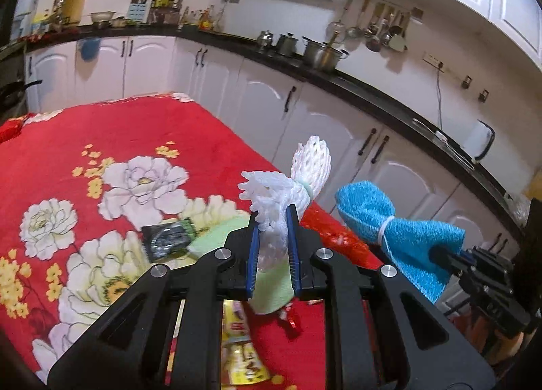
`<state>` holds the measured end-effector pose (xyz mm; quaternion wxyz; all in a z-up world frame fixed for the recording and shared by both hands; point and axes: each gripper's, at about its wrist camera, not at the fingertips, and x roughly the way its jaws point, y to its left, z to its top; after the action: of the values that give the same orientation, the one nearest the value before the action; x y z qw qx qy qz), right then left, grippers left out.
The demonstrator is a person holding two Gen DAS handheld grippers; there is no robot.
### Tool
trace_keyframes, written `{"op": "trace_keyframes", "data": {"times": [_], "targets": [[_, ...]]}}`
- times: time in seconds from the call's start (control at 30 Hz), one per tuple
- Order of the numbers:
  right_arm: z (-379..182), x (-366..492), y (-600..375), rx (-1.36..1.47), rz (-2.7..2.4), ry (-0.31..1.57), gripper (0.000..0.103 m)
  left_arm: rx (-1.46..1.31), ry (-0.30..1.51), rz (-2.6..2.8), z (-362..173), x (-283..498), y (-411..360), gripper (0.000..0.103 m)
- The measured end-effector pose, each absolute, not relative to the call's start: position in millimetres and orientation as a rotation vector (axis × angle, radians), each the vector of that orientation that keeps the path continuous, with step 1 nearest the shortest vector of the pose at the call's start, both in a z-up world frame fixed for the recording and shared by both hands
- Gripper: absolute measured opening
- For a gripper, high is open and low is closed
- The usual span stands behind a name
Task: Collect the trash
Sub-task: 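Carry the white net and blue scrubber over the yellow bin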
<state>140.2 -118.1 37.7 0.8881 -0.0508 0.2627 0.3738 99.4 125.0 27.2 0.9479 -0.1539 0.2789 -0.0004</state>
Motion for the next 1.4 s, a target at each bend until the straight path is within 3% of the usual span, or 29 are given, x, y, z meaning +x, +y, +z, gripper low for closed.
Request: {"op": "trace_keyframes", "data": {"times": [0.63, 1.4], "targets": [[59.3, 152.5, -189.6, -0.016, 0.638, 0.489, 0.012, -0.219, 0.574, -0.114, 39.8, 132.1, 49.0, 0.01], [45.5, 179.9, -268.0, 0.088, 0.44, 0.492, 0.012, -0.122, 0.609, -0.243, 35.6, 191.3, -46.8, 0.01]]}}
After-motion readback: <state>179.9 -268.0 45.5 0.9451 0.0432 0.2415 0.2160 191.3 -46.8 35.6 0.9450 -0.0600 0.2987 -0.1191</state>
